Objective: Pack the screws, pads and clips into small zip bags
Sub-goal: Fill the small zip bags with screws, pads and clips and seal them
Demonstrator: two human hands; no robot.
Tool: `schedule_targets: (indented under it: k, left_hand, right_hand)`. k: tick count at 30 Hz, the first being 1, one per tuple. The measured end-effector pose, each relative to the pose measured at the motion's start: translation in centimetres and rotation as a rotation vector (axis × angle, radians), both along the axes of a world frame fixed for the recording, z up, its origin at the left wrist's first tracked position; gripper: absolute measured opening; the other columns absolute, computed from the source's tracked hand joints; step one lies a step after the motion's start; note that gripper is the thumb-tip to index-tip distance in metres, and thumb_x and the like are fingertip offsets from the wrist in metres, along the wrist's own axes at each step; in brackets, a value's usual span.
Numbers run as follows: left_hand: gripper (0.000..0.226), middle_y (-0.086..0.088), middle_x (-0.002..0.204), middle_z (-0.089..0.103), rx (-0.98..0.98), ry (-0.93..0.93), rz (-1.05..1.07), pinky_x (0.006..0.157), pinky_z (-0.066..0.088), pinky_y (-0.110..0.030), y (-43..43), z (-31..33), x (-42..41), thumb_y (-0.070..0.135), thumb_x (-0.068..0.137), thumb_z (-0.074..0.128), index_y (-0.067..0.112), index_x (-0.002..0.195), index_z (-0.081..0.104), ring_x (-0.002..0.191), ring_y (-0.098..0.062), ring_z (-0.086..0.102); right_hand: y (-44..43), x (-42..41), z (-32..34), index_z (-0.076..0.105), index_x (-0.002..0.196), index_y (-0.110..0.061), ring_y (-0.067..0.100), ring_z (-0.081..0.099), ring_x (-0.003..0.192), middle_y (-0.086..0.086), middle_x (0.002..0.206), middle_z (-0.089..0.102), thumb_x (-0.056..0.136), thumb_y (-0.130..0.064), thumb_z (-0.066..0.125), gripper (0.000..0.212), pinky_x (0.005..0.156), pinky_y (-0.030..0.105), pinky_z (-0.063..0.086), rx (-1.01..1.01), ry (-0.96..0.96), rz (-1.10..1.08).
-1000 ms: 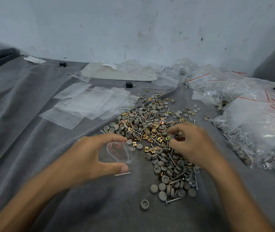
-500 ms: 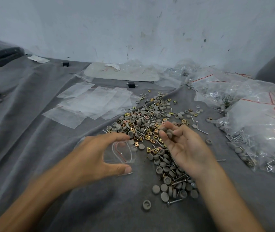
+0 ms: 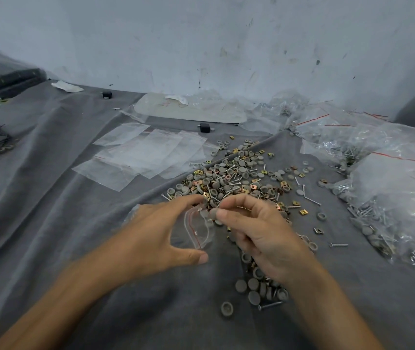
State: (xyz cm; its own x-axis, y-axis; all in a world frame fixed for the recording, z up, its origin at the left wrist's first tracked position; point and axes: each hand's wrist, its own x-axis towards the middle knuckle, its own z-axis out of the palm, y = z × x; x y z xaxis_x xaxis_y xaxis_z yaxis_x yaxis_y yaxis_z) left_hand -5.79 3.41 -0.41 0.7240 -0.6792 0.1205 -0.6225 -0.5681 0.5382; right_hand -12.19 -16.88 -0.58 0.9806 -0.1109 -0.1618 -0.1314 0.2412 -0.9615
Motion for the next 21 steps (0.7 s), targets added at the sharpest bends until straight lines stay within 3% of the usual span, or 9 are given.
schedule_targets:
  k: [4, 7, 9, 11, 14, 16, 21]
  left_hand:
    - [0.101, 0.026, 0.152, 0.040, -0.004, 0.011, -0.012, 0.118, 0.032, -0.035, -0.1, 0.0, -0.2, 0.066, 0.067, 0.081, 0.044, 0.152, 0.030, 0.141, 0.002, 0.035]
    - [0.099, 0.027, 0.151, 0.042, -0.008, 0.008, -0.007, 0.118, 0.032, -0.034, -0.2, 0.1, -0.2, 0.065, 0.067, 0.081, 0.045, 0.151, 0.031, 0.140, 0.002, 0.036]
    - [0.097, 0.029, 0.149, 0.041, -0.001, 0.005, 0.005, 0.118, 0.030, -0.031, -0.1, 0.1, -0.2, 0.067, 0.068, 0.079, 0.049, 0.150, 0.030, 0.138, 0.003, 0.034]
    - [0.096, 0.030, 0.149, 0.040, 0.007, 0.008, 0.014, 0.116, 0.028, -0.028, 0.0, 0.1, -0.2, 0.067, 0.068, 0.078, 0.052, 0.149, 0.028, 0.137, 0.003, 0.033]
    - [0.095, 0.028, 0.150, 0.040, 0.007, 0.008, 0.007, 0.118, 0.028, -0.030, -0.1, 0.3, -0.2, 0.067, 0.069, 0.078, 0.051, 0.149, 0.028, 0.138, 0.003, 0.033]
    - [0.095, 0.028, 0.150, 0.041, 0.010, 0.001, 0.003, 0.118, 0.028, -0.029, -0.1, 0.3, -0.2, 0.066, 0.069, 0.078, 0.051, 0.149, 0.029, 0.138, 0.005, 0.034]
    - [0.095, 0.028, 0.150, 0.041, 0.022, 0.005, 0.007, 0.112, 0.030, -0.023, -0.1, 0.3, -0.2, 0.068, 0.068, 0.077, 0.053, 0.148, 0.028, 0.136, 0.003, 0.035]
  right_hand:
    - [1.0, -0.4, 0.2, 0.070, 0.084, -0.015, -0.001, 0.052, 0.043, -0.003, 0.070, 0.069, 0.077, -0.016, 0.083, 0.015, 0.039, 0.010, 0.036, -0.134, -0.080, 0.053]
    - [0.4, -0.3, 0.4, 0.074, 0.087, -0.019, 0.000, 0.052, 0.050, 0.010, 0.091, 0.076, 0.086, -0.019, 0.076, 0.002, 0.041, 0.013, 0.037, -0.150, -0.060, 0.059]
    - [-0.6, 0.2, 0.3, 0.074, 0.092, -0.017, 0.005, 0.054, 0.058, 0.015, 0.104, 0.074, 0.091, -0.002, 0.064, 0.018, 0.046, 0.018, 0.041, -0.038, -0.036, 0.013]
    - [-1.6, 0.7, -0.2, 0.070, 0.104, -0.008, 0.012, 0.063, 0.071, 0.014, 0.106, 0.072, 0.075, 0.012, 0.049, 0.042, 0.058, 0.024, 0.053, 0.188, 0.001, -0.043]
    - [-2.1, 1.0, -0.8, 0.064, 0.113, 0.002, 0.027, 0.074, 0.091, 0.020, 0.106, 0.071, 0.054, 0.014, 0.039, 0.065, 0.078, 0.034, 0.062, 0.466, -0.009, -0.083]
    - [-2.0, 1.1, -1.1, 0.063, 0.114, 0.007, 0.033, 0.074, 0.101, 0.026, 0.110, 0.072, 0.055, 0.020, 0.035, 0.067, 0.080, 0.037, 0.062, 0.524, -0.016, -0.093]
    - [-1.5, 1.1, -1.2, 0.062, 0.117, 0.009, 0.036, 0.072, 0.106, 0.029, 0.114, 0.070, 0.084, 0.026, 0.024, 0.053, 0.078, 0.031, 0.061, 0.500, 0.022, -0.055]
